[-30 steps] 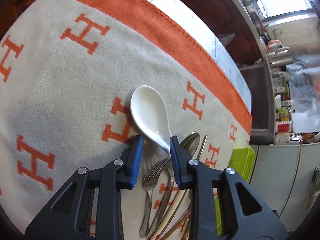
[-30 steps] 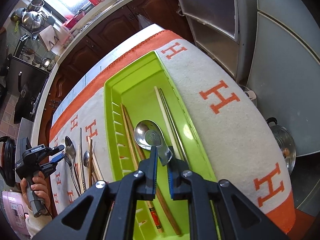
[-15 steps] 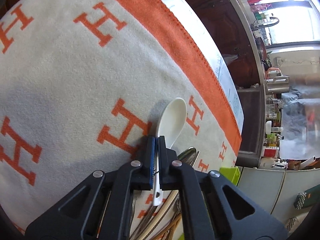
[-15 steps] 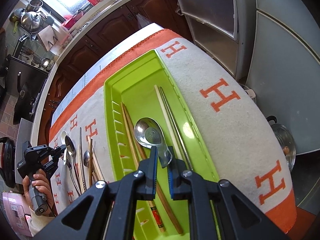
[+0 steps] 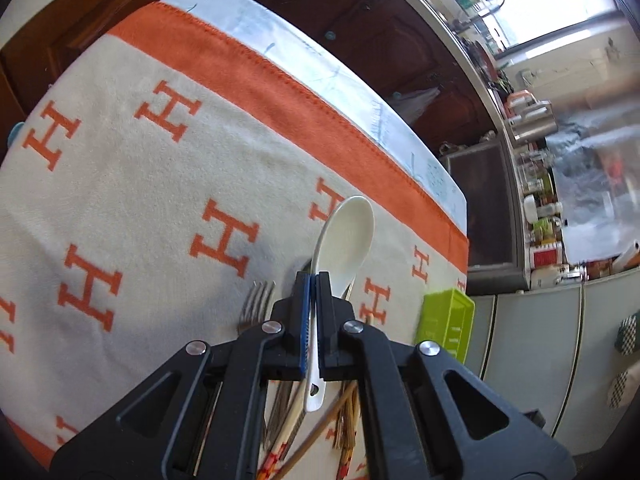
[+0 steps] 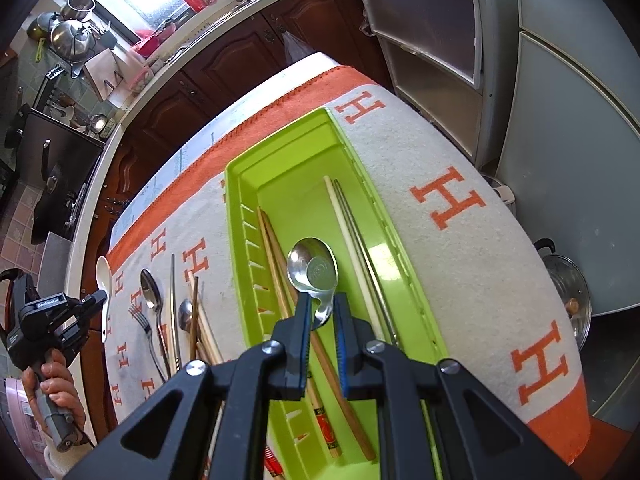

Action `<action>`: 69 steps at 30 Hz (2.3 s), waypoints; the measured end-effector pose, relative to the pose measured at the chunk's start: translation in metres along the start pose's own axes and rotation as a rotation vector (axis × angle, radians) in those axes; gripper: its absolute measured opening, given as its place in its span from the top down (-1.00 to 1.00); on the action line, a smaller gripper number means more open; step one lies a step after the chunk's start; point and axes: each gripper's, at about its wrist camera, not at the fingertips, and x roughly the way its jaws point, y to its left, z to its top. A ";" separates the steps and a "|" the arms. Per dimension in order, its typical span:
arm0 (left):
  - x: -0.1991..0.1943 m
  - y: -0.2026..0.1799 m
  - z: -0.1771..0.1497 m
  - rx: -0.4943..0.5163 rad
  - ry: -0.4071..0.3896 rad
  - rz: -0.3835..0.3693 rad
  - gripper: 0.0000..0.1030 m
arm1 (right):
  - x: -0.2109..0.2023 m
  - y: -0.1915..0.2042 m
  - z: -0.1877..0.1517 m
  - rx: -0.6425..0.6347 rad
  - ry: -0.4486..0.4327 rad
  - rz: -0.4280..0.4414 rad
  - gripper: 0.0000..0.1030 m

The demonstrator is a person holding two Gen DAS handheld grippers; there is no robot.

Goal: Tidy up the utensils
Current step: 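Carry the metal spoon into the tray with the right tool while the left tool grasps the white ceramic spoon, then lower the white ceramic spoon into the lime-green tray and open the left tool, then move both open tools back over the utensil pile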

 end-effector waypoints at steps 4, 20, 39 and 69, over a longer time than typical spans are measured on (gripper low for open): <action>-0.019 -0.016 -0.020 0.070 0.019 0.001 0.99 | -0.007 0.004 -0.002 -0.021 -0.012 0.020 0.65; -0.003 -0.140 -0.165 0.314 0.211 -0.085 0.99 | -0.029 -0.006 -0.012 -0.054 -0.016 0.089 0.64; 0.074 -0.191 -0.239 0.500 0.275 0.092 0.96 | -0.039 -0.040 -0.020 -0.018 -0.029 0.043 0.64; -0.035 -0.116 -0.229 0.625 -0.047 0.286 0.33 | -0.033 0.030 -0.052 -0.176 0.028 0.057 0.63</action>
